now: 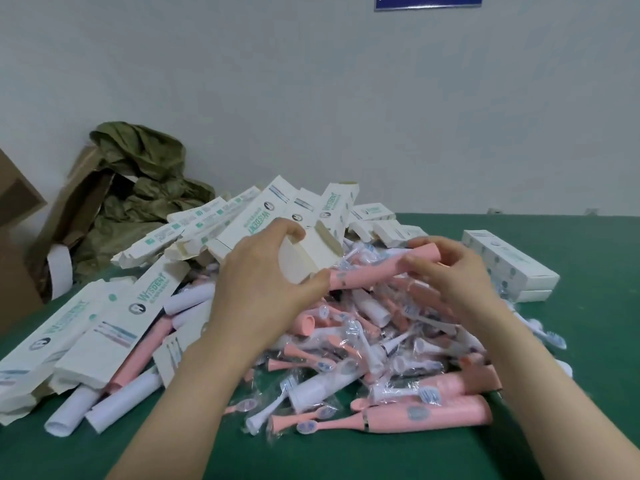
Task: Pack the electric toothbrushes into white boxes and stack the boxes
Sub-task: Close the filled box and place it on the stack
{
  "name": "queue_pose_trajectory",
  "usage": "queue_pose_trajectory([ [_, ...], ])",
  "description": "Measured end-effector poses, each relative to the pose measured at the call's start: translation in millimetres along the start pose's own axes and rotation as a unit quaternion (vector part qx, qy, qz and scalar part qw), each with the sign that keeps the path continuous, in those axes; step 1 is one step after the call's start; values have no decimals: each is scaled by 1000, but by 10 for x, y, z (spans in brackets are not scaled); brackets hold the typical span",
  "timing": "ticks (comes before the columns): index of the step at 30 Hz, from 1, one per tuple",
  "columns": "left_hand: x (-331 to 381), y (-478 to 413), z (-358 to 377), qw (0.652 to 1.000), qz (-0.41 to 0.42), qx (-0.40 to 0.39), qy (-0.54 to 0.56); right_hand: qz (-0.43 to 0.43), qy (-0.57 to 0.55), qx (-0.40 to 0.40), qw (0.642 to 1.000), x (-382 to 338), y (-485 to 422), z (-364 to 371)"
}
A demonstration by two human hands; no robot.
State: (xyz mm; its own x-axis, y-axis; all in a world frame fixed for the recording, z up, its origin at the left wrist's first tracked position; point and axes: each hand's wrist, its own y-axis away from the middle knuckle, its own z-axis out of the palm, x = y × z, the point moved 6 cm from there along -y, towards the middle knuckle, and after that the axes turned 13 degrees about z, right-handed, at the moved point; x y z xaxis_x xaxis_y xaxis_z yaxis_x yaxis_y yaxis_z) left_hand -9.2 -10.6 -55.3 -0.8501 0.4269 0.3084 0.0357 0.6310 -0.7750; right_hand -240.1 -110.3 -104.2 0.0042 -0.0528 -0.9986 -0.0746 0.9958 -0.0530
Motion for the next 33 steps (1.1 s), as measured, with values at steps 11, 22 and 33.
queue_pose_trajectory([
  [11,-162,-31,557,986,24,-51,-157,-99,-388,144,905,-184,104,-211],
  [22,-96,-44,532,990,55,10,-131,-190,-358,165,899,-437,224,-200],
  [33,-4,-37,540,985,84,34,-144,-192,-114,115,968,-291,250,375],
])
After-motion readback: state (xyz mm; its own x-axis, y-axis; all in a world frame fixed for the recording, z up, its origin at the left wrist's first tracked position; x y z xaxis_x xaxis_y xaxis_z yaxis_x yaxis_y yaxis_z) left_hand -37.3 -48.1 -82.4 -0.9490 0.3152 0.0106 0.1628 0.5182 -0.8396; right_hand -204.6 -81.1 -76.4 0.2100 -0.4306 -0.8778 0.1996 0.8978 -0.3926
